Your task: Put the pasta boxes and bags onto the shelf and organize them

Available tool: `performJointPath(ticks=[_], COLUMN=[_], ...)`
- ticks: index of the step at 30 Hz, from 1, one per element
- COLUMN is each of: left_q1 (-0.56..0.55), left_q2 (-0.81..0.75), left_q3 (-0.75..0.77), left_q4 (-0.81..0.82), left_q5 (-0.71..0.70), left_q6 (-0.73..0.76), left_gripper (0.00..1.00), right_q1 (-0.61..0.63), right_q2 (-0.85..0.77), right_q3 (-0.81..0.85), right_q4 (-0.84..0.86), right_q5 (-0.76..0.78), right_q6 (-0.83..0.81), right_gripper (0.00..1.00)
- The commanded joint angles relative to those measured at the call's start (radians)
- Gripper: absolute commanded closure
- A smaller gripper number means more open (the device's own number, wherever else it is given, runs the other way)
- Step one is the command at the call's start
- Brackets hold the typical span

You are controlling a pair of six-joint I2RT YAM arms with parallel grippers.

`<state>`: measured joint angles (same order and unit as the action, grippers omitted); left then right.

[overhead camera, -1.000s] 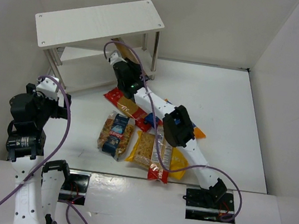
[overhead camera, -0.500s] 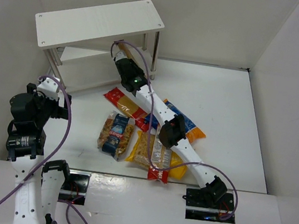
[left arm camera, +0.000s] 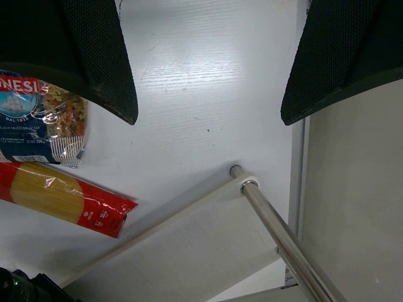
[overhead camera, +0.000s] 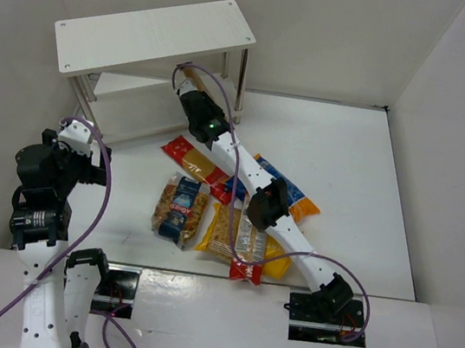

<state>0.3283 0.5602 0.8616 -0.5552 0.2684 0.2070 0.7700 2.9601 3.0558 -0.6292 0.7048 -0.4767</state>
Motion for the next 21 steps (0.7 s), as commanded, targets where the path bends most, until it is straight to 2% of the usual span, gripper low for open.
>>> performJointPath(ticks=[1,3,4,5,8,9,13,21], left_q1=[-0.003,-0.003,-0.003,-0.003,-0.003,-0.003,-0.003,-0.003], left_q2=[0.0,0.0,0.0,0.0,0.0,0.0,0.0,-0.009], left_q3=[-0.001,-0.001,-0.001,-0.001,-0.001,-0.001,-0.001,-0.001], left_q4=[0.017,0.017,0.017,0.017,0.017,0.017,0.017,0.017], left_q5=[0.023,0.023,0.023,0.023,0.023,0.023,0.023,0.023], left_q6=[0.009,0.009,0.009,0.009,0.009,0.009,0.009,0.009], left_gripper=[0.0,0.0,0.0,0.0,0.0,0.0,0.0,0.0], right_q1=[-0.018,-0.018,-0.018,-0.018,-0.018,-0.018,-0.018,-0.018], right_q2=[-0.022,-0.022,-0.022,-0.022,-0.032,-0.032,-0.042,-0.072], right_q3=[0.081,0.081,0.081,0.081,0.081,0.081,0.081,0.081], right_q4=[0.125,0.125,0.125,0.115,0.115,0.105,0.086,0.04], right_q5=[0.058,0.058,0.058,0.058,0.058,0.058,0.058,0.048], right_q6=[0.001,0.001,0.001,0.001,0.01,0.01,0.029,0.058], right_gripper=[0.87,0.8,0.68,0.62,0.54,0.46,0.33,0.33])
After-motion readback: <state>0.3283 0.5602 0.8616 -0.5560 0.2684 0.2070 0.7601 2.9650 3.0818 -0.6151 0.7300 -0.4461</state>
